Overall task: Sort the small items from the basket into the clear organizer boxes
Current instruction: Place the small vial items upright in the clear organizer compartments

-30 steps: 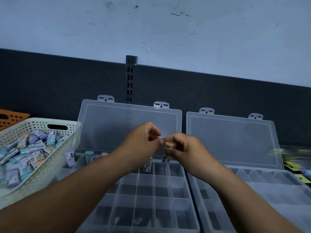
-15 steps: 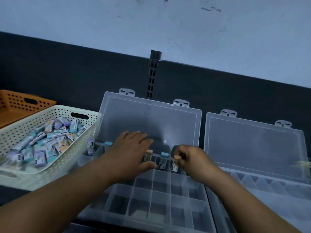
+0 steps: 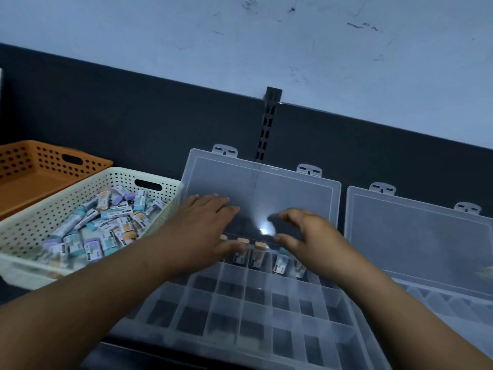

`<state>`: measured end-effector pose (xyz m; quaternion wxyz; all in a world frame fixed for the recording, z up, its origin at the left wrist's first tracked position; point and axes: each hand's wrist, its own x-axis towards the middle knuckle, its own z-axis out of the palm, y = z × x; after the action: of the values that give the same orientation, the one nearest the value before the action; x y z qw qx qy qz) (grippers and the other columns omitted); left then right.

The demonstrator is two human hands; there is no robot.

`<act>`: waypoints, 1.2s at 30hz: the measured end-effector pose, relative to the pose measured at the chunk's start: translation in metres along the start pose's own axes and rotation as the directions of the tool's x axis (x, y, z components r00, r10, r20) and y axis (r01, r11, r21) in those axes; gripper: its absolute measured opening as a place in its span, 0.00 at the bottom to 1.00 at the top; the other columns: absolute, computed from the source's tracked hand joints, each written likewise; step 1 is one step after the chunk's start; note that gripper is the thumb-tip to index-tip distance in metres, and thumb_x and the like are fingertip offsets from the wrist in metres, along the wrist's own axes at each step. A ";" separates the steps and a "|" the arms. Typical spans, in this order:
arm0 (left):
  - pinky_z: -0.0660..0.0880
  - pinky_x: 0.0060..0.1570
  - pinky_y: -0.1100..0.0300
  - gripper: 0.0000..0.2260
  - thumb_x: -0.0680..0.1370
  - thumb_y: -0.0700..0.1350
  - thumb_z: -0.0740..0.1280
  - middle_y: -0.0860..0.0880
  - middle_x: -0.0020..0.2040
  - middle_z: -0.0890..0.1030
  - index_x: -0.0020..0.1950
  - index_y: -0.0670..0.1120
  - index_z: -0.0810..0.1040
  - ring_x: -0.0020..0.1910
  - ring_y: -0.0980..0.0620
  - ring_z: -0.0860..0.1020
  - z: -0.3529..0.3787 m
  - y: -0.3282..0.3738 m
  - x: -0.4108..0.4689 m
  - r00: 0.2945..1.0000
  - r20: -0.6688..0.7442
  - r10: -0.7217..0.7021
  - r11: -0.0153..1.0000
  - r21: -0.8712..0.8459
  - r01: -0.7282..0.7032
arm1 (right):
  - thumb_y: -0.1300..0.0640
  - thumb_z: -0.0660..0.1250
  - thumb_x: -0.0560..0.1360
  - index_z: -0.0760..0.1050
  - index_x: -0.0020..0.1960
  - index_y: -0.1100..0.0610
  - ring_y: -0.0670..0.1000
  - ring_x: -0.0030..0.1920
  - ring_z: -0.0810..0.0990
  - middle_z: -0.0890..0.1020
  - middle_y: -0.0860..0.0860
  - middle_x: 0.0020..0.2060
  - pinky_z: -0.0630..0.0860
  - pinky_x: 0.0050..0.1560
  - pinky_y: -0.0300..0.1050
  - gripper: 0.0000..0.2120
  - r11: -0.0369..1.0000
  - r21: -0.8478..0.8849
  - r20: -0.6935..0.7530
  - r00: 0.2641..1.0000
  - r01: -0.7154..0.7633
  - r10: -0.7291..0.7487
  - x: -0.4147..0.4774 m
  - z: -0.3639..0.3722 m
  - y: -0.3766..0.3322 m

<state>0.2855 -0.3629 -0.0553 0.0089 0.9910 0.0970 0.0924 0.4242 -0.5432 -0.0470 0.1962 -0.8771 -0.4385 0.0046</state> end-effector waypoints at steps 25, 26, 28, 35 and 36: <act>0.55 0.71 0.52 0.35 0.76 0.66 0.58 0.49 0.77 0.56 0.77 0.51 0.53 0.75 0.49 0.55 -0.009 -0.215 -0.102 0.911 0.018 -0.411 0.904 -0.116 0.410 | 0.43 0.66 0.75 0.65 0.72 0.49 0.54 0.64 0.72 0.67 0.51 0.71 0.71 0.62 0.50 0.28 0.964 -0.061 0.314 0.922 0.258 -0.227 0.177 0.145 -0.246; 0.56 0.71 0.53 0.35 0.76 0.66 0.58 0.49 0.77 0.56 0.77 0.51 0.53 0.75 0.49 0.55 -0.009 -0.216 -0.102 0.911 0.019 -0.412 0.902 -0.132 0.411 | 0.41 0.66 0.75 0.66 0.71 0.48 0.53 0.62 0.73 0.68 0.50 0.70 0.73 0.61 0.51 0.27 0.965 -0.071 0.320 0.922 0.253 -0.218 0.182 0.150 -0.249; 0.56 0.71 0.52 0.35 0.76 0.66 0.58 0.49 0.77 0.56 0.77 0.52 0.51 0.75 0.49 0.55 -0.009 -0.216 -0.103 0.912 0.027 -0.408 0.901 -0.150 0.408 | 0.37 0.64 0.73 0.68 0.68 0.45 0.53 0.62 0.73 0.70 0.50 0.68 0.73 0.60 0.54 0.26 0.965 -0.094 0.325 0.924 0.246 -0.204 0.189 0.159 -0.252; 0.57 0.71 0.52 0.35 0.76 0.67 0.56 0.49 0.76 0.59 0.77 0.52 0.53 0.73 0.49 0.57 -0.008 -0.216 -0.105 0.912 0.022 -0.410 0.900 -0.152 0.408 | 0.46 0.67 0.74 0.68 0.67 0.41 0.54 0.58 0.75 0.73 0.48 0.65 0.75 0.53 0.51 0.22 0.959 -0.120 0.302 0.929 0.258 -0.212 0.196 0.167 -0.248; 0.57 0.71 0.52 0.35 0.76 0.67 0.56 0.49 0.76 0.59 0.77 0.52 0.52 0.73 0.49 0.57 -0.008 -0.216 -0.105 0.912 0.025 -0.409 0.900 -0.154 0.407 | 0.50 0.68 0.74 0.69 0.66 0.42 0.53 0.57 0.76 0.73 0.48 0.64 0.75 0.50 0.49 0.21 0.956 -0.124 0.296 0.929 0.265 -0.219 0.196 0.166 -0.247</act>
<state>0.1416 -0.1715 -0.0739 0.1053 0.9445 0.2947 0.0999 0.3258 -0.2027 -0.0820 0.0594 -0.8195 -0.5659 0.0684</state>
